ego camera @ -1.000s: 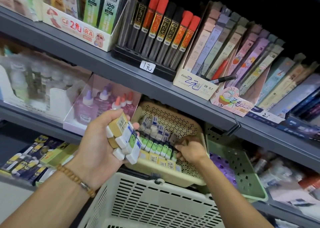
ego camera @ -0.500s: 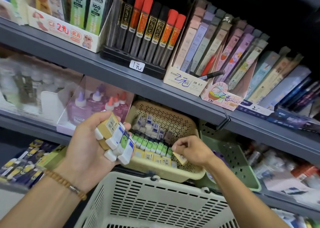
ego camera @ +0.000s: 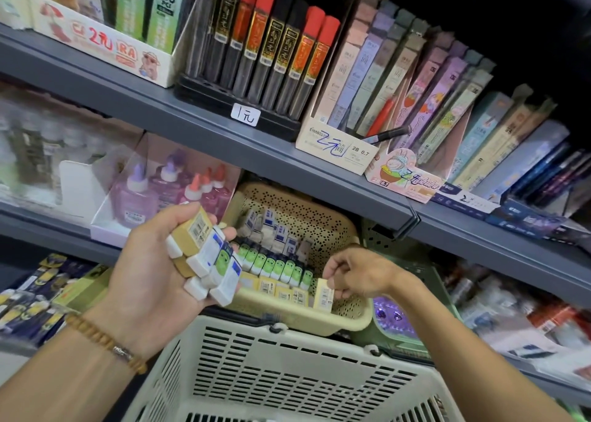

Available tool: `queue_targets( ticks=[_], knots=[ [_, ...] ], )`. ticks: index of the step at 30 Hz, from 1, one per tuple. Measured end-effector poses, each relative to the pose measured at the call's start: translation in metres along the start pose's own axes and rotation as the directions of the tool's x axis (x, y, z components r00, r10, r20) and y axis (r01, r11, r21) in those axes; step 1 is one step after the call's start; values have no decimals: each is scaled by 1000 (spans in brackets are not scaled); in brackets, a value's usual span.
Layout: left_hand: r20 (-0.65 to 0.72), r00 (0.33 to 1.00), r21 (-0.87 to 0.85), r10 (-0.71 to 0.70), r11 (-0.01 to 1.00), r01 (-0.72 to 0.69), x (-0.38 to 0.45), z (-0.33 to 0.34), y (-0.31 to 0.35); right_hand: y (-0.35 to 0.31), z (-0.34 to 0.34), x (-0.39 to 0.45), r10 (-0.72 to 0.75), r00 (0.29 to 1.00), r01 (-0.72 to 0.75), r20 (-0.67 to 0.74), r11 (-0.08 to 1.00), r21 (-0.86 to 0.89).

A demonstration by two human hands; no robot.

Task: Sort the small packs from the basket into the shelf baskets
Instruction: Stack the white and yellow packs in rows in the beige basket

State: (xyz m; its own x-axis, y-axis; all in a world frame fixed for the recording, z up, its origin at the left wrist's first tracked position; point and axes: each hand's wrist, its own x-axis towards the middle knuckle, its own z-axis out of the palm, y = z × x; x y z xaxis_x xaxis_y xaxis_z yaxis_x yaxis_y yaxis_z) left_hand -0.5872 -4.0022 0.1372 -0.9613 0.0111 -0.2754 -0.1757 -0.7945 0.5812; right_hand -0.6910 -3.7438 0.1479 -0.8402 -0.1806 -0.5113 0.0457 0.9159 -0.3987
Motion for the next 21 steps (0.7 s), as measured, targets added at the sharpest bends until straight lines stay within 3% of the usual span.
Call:
queue_targets(
  ticks=[6, 9, 12, 17, 21],
  knots=[
    [4, 1000, -3, -22, 1000, 22, 1, 2, -1, -11, 23, 7, -13, 1000, 6, -26, 970, -243],
    [1, 1000, 3, -30, 1000, 30, -1, 3, -2, -11, 21, 8, -5, 999, -7, -50, 968, -252],
    [-2, 1000, 7, -19, 1000, 19, -1, 2, -1, -16, 18, 14, -49, 983, 1, -174, 964, -267],
    [-16, 1000, -10, -10, 1000, 10, 0, 1, 1, -39, 22, 53, -146, 916, 165, -373, 986, 20],
    [-13, 1000, 2, -8, 1000, 8, 2, -3, 2, -59, 24, 85, -218, 922, 248, -321, 967, 54]
  ],
)
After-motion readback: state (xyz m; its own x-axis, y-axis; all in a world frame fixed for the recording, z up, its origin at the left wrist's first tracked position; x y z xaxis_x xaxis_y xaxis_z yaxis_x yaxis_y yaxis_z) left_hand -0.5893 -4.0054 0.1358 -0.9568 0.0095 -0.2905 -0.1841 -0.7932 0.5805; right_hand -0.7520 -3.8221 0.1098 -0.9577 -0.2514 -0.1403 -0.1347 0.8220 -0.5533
